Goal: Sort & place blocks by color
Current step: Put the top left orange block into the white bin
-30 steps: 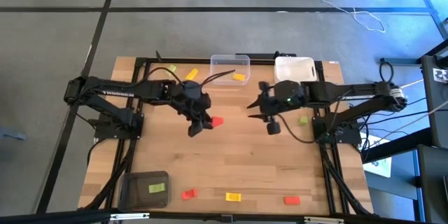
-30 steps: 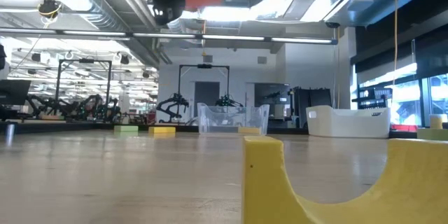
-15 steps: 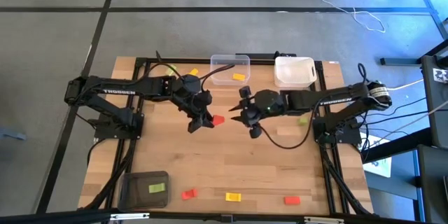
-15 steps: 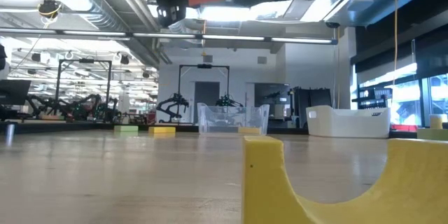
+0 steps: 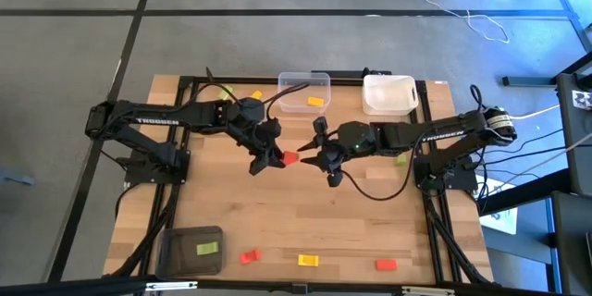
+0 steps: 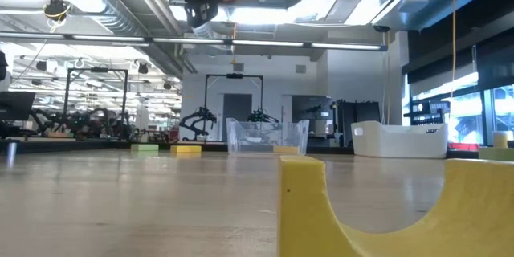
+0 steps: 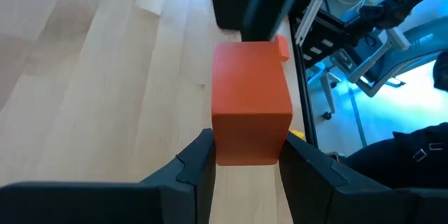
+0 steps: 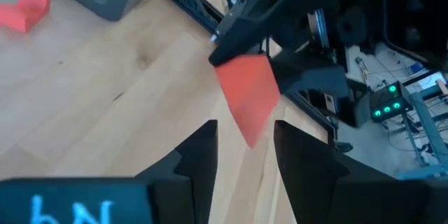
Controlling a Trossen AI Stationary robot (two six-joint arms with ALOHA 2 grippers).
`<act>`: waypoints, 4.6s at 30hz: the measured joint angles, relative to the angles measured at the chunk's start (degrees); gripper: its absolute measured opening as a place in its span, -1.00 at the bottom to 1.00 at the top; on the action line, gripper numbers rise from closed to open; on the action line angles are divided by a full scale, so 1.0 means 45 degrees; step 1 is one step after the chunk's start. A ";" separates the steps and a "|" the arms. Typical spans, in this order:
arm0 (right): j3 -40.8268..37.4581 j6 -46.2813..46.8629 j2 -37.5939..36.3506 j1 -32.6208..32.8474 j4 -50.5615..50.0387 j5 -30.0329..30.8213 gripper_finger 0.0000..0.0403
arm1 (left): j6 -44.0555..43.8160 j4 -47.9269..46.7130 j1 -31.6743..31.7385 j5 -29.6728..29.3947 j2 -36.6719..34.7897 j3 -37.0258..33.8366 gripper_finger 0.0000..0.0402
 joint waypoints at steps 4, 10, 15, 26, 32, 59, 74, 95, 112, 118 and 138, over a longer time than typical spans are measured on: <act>0.0000 0.0000 0.0017 0.0058 0.0313 0.0012 -0.29 | -0.0005 0.0211 0.0000 0.0000 0.0000 0.0000 -0.38; 0.0000 -0.0020 0.0017 0.0058 0.0640 0.0012 -0.29 | -0.0067 0.0215 0.0000 -0.0013 0.0000 0.0000 -0.38; 0.0000 -0.0117 0.0017 0.0062 0.0667 0.0012 -0.29 | -0.0076 0.0206 0.0000 -0.0034 0.0000 0.0000 -0.38; 0.0000 -0.0680 0.0507 0.0087 0.1311 -0.0076 -0.29 | -0.0297 0.0688 -0.0005 0.0006 0.0015 0.0010 -0.38; 0.0000 -0.0729 0.0814 0.0087 0.1828 -0.0080 -0.29 | -0.0353 0.0600 -0.0010 0.0097 0.0010 0.0010 -0.38; 0.0000 -0.0766 0.1027 0.0116 0.2212 -0.0435 -0.56 | -0.0437 0.0303 -0.0015 0.0185 0.0015 -0.0010 -0.38; -0.0005 -0.0558 0.1027 0.0116 0.2217 -0.0420 -0.49 | -0.0405 0.0291 -0.0015 -0.0119 0.0010 -0.0010 -0.38; 0.0024 0.4696 0.0978 0.0131 0.2223 0.0652 -0.37 | 0.1254 -0.0951 -0.0019 -0.2116 0.0019 0.0039 -0.40; 0.0019 1.0296 0.0886 -0.0354 0.1046 0.0660 -0.37 | 0.2370 -0.2174 -0.0199 -0.2812 0.0019 0.0015 -0.40; 0.0019 1.2050 0.0881 -0.0757 -0.0032 0.0430 -0.36 | 0.2380 -0.2203 -0.0204 -0.2807 0.0019 0.0015 -0.40; 0.0015 1.0385 0.0881 -0.0918 0.0278 -0.0350 0.03 | 0.3289 -0.2211 -0.0550 -0.4092 0.0015 0.0005 -0.40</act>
